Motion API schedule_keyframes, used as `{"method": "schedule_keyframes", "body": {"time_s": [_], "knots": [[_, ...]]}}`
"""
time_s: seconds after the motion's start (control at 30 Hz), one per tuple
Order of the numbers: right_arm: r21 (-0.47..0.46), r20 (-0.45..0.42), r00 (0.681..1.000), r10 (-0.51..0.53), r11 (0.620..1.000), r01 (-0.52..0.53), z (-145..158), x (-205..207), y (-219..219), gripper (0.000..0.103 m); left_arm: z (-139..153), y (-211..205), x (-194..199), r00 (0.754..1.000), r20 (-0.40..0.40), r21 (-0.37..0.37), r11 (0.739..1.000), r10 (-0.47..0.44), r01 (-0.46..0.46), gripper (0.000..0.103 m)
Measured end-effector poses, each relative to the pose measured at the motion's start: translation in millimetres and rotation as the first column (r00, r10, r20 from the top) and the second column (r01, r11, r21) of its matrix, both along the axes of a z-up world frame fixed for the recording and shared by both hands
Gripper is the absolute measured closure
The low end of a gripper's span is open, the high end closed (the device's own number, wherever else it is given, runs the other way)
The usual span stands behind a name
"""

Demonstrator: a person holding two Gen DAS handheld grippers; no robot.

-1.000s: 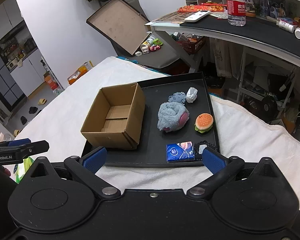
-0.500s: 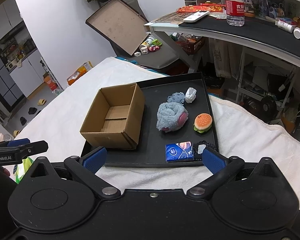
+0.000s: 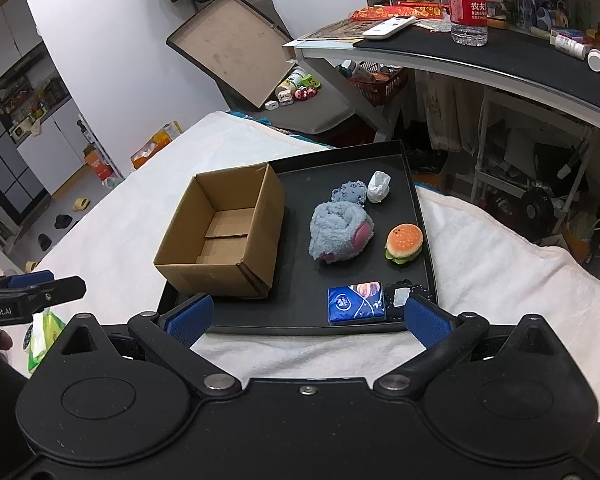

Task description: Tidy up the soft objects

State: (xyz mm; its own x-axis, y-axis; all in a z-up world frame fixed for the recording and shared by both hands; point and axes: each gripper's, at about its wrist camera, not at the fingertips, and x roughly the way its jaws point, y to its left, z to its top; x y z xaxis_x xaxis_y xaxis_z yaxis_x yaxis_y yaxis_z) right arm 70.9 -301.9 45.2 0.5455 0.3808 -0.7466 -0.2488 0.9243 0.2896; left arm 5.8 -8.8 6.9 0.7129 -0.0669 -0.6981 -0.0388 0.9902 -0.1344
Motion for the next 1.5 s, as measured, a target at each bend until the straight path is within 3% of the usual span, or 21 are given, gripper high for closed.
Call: {"method": "schedule_keyframes", "body": {"time_s": [0.4,1.17,1.5], "knots": [[-0.028,-0.002,1.0,0.002,1.0,-0.002,-21.9,17.5,4.4,0.0,-18.3,20.4,23.9,1.0,-0.024,-0.012,1.0,0.001,-0.001,0.003],[-0.083,-0.142,0.989,-0.043,0.996,0.032,-76.7,69.2,10.2,0.0,-74.7,57.3,84.3,0.993,-0.069,-0.062,0.993,0.098,-0.102,0.006],[-0.101,-0.21,0.977,-0.035,0.995,0.014,-109.3,93.5,21.4,0.001,-101.7,52.5,111.7,0.988,-0.1,-0.044,0.991,0.118,-0.123,0.016]]}}
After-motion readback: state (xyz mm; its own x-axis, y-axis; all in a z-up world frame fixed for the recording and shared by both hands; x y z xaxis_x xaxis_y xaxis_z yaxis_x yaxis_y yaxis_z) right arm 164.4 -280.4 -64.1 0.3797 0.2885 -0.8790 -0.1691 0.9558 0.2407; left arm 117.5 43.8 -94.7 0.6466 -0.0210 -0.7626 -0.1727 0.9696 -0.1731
